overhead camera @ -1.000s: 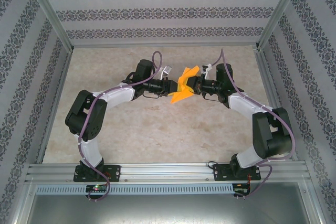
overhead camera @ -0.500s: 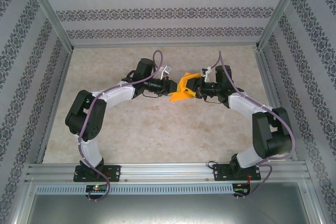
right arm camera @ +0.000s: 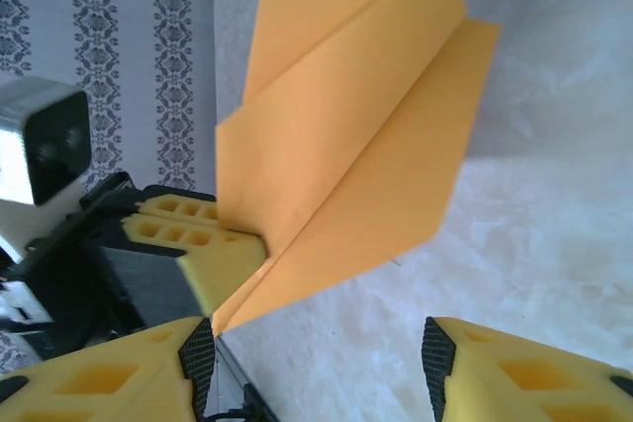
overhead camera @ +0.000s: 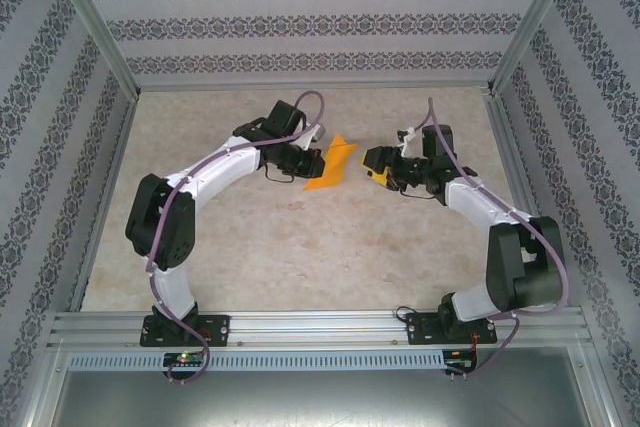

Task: Fold a paper plane with a square sheet of paper (pick it up from the middle)
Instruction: Turn over the paper at the center of the table.

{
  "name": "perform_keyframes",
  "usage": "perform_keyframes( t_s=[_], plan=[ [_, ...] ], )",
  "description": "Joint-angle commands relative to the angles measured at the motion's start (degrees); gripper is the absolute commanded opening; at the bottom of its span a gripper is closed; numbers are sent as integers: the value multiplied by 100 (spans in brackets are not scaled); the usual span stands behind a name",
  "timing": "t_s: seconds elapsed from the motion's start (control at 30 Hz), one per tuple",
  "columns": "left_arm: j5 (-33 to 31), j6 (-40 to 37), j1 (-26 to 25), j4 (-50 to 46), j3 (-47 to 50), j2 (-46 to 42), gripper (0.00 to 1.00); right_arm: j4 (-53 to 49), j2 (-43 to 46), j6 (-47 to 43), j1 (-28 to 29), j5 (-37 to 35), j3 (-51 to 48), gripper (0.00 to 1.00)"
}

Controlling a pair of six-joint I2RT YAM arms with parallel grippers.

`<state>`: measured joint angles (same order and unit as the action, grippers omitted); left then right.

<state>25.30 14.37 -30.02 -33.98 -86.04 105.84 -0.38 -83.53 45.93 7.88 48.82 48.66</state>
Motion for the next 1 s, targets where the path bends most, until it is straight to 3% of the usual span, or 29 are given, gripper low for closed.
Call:
perform_keyframes(
  t_s=[0.0,0.17,0.37,0.63,0.97],
  plan=[
    [-2515,-1054,-368,-1029,-154,-158,9,-343,172,-369,-104,-120,170,60],
    [-5041,-1466,-818,-1032,-20,-85,10,-443,275,-427,-225,-170,110,61],
    [-6079,-1528,-1156,-1009,206,224,10,-441,297,-427,-283,-179,65,62],
    [-5730,-1510,-1657,-778,439,694,11,-592,362,-504,-404,-236,62,63],
    [-4448,-1219,-2146,-445,435,1142,19,-958,468,-681,-591,-425,9,63]
  ],
)
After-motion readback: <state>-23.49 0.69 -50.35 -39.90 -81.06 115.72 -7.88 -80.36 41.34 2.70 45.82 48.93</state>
